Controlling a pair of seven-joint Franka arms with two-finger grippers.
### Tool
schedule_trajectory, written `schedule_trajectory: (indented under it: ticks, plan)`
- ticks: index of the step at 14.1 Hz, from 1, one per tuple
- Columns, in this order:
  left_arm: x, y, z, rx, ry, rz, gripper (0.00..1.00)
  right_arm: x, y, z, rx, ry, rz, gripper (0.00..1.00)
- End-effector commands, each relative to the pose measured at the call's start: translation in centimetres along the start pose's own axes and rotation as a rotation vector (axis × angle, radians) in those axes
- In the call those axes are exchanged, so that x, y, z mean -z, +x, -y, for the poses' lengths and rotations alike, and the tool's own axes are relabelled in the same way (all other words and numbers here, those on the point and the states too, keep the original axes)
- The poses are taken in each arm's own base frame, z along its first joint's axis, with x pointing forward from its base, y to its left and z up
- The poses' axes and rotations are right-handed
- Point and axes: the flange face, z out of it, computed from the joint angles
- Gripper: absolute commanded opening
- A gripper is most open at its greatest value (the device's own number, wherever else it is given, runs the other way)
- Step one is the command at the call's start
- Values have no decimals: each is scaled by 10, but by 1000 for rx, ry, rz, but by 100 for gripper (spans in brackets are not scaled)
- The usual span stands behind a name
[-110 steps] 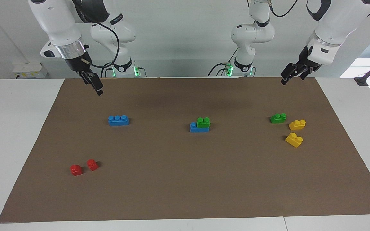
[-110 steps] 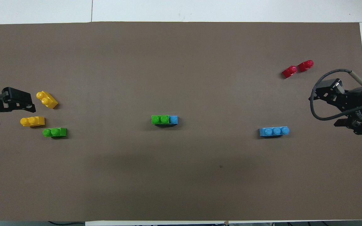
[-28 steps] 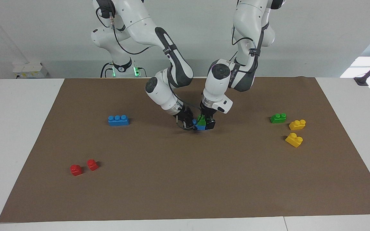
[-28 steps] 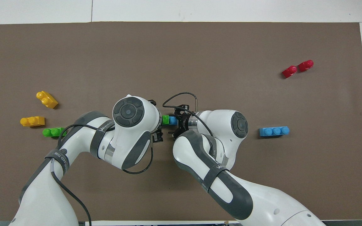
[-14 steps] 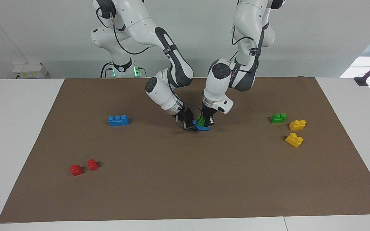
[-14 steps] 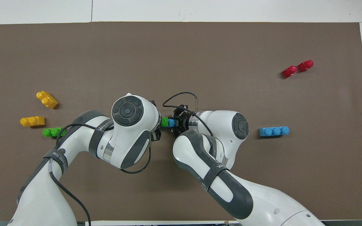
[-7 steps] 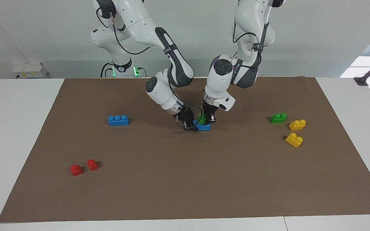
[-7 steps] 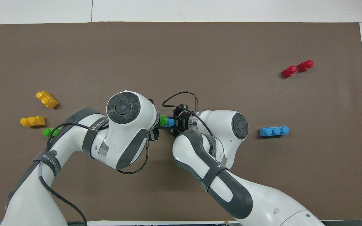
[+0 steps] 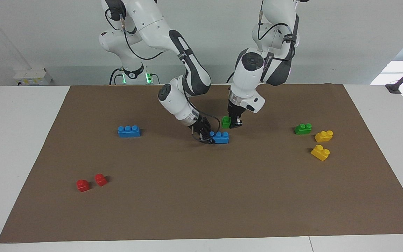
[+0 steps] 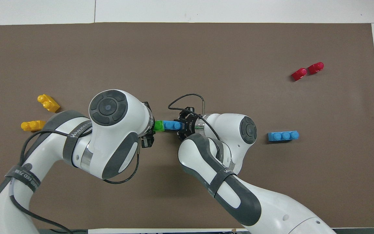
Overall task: Remove green block with left arm and hold with right
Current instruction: 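Pull the left gripper away from the right gripper, splitting the brick, then lower the green piece with the left gripper while the right gripper lowers blue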
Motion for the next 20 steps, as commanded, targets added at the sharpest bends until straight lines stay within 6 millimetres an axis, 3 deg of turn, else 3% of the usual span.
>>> schedule_trajectory:
  ticks: [1,3,6,9,12,14,17,20]
  plan:
    - [12,27,-6,-65,22,-4,0,25,-4,19,-4,46,39,0]
    - [13,49,-18,-138,20,-1,0,56,1,37,34,59,66,0]
    - [17,101,-41,-281,11,4,0,119,38,76,108,43,88,0]
    - [18,164,-60,-475,6,7,0,189,103,127,164,16,63,0]
    - [13,212,-67,-681,-1,8,0,229,164,144,188,-30,17,0]
    - [8,236,-73,-725,-17,4,0,243,206,146,199,-61,3,0]
    - [-16,252,-74,-696,-62,-14,0,243,262,144,200,-81,14,0]
    - [-38,272,-76,-658,-78,-22,0,243,286,139,159,-82,16,0]
